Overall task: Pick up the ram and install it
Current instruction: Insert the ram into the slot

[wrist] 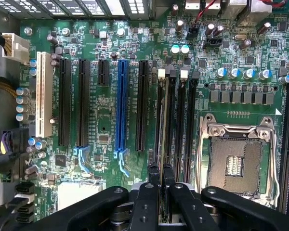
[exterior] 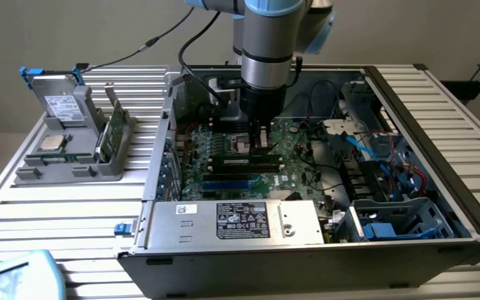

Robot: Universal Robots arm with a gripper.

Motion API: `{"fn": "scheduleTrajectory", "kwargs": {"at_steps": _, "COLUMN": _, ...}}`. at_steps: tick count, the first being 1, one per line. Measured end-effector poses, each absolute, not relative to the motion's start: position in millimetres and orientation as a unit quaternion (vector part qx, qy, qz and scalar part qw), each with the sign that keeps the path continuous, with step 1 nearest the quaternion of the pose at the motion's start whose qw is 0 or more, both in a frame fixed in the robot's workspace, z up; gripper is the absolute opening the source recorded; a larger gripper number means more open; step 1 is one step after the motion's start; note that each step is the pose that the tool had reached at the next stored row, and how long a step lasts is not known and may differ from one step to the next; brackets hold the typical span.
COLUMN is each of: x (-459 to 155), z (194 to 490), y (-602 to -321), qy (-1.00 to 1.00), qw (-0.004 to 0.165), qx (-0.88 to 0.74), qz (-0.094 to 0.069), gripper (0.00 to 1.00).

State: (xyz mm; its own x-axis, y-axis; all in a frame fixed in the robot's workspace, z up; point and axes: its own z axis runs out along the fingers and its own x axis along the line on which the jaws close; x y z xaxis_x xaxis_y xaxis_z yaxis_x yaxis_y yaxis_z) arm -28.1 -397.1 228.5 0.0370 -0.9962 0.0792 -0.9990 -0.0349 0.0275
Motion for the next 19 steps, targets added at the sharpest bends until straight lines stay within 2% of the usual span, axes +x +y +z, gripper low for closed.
{"fn": "scheduleTrajectory", "kwargs": {"at_steps": 19, "x": -28.1, "z": 226.5, "y": -396.6, "qy": -0.693, "qw": 0.044, "qx": 0.719, "qz": 0.023, "gripper": 0.14}}
